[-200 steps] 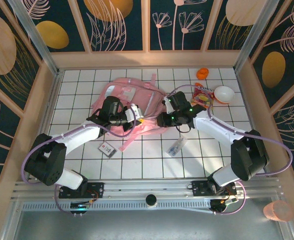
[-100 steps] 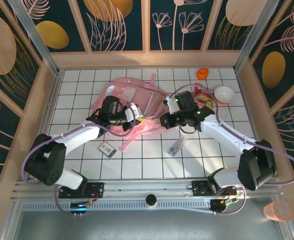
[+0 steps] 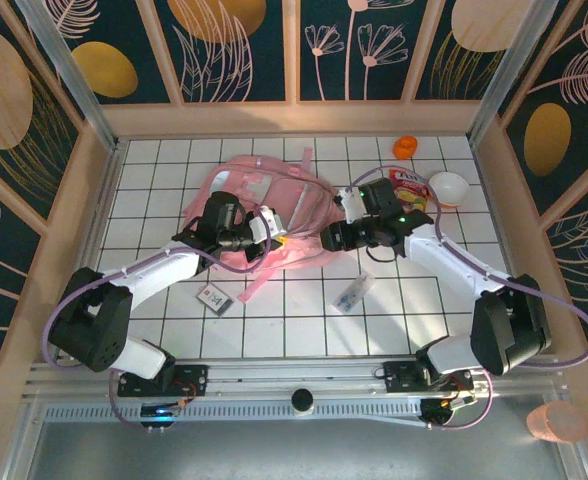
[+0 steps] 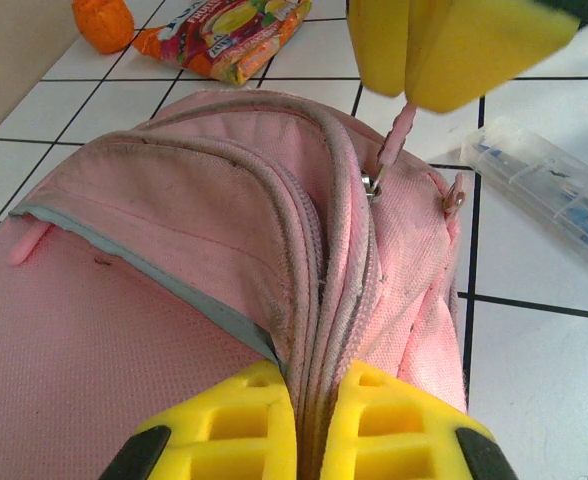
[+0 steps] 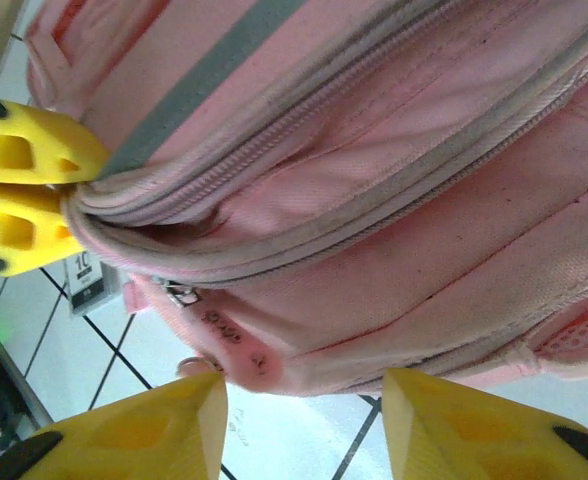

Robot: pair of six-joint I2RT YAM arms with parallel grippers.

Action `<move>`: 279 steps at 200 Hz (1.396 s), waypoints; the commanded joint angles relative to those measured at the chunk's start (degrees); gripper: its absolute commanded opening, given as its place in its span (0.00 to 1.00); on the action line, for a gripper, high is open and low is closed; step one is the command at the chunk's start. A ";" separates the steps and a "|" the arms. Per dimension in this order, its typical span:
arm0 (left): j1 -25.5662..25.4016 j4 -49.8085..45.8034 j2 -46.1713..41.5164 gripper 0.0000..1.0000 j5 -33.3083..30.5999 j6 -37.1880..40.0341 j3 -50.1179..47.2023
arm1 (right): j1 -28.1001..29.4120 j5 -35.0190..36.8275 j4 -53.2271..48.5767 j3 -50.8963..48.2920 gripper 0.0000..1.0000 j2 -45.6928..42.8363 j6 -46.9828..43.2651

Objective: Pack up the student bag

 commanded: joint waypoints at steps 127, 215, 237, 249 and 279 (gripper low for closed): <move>0.19 5.04 -1.55 0.00 3.43 -1.95 1.70 | 5.84 3.96 -0.75 6.58 0.22 5.78 -4.72; 0.33 4.65 -2.03 0.00 2.35 -1.55 1.99 | 6.49 14.31 -5.53 8.78 0.06 8.06 -3.18; 1.59 3.59 -2.19 0.00 1.80 -1.16 1.61 | 3.87 15.19 -5.49 7.45 0.00 5.35 -1.96; 2.69 2.93 -2.73 0.00 2.23 -0.80 0.97 | 1.21 14.11 -5.52 5.95 0.00 3.41 -1.48; 3.52 -1.11 -4.28 0.00 0.26 2.89 0.28 | -3.80 13.27 -5.50 1.93 0.00 0.35 -0.88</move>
